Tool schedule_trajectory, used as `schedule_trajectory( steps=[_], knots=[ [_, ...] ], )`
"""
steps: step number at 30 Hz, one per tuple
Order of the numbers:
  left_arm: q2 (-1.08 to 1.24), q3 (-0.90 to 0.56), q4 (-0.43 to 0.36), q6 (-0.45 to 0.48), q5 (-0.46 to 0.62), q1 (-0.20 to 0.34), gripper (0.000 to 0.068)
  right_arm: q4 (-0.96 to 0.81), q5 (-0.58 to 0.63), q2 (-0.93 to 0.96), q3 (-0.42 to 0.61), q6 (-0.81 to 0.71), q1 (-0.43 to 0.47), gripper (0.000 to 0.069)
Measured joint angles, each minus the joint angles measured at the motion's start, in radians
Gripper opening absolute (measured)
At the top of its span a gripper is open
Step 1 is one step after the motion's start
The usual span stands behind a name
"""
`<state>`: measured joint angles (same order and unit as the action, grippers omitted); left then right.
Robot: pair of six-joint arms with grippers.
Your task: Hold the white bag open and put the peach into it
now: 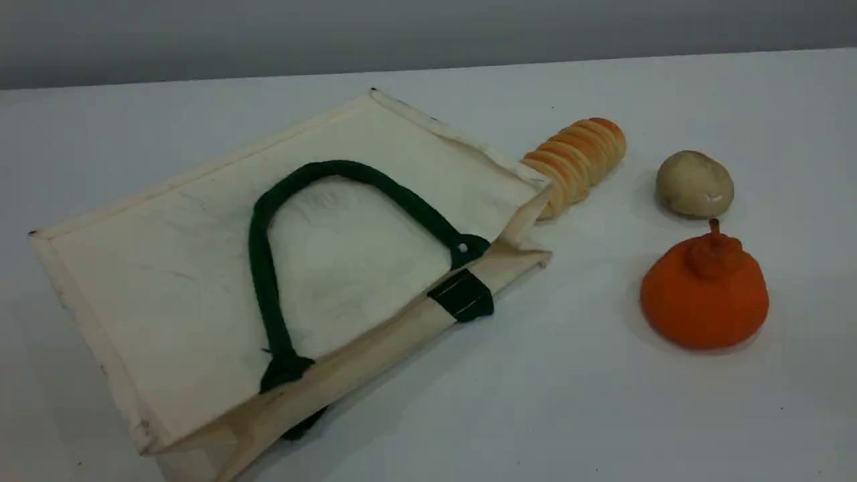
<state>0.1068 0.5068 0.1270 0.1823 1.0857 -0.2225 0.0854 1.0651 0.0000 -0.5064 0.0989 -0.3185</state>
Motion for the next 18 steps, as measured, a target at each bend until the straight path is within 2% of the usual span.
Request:
schedule_trajectory(
  steps=[8, 10, 14, 18],
  knots=[
    [0.0, 0.0, 0.001, 0.0, 0.0, 0.001, 0.0024, 0.0, 0.0, 0.0, -0.001, 0.001, 0.0, 0.0045],
    [0.0, 0.0, 0.003, 0.0, 0.001, 0.02, 0.0026, 0.0, 0.0, 0.0, -0.001, 0.001, 0.009, 0.0048],
    [0.0, 0.0, 0.003, 0.0, 0.001, 0.106, 0.0029, 0.0, 0.0, 0.0, -0.001, -0.001, 0.072, 0.0054],
    [-0.025, 0.0, 0.003, 0.0, 0.001, 0.222, 0.0031, 0.0, 0.0, 0.0, -0.001, -0.001, 0.178, 0.0057]
  ],
)
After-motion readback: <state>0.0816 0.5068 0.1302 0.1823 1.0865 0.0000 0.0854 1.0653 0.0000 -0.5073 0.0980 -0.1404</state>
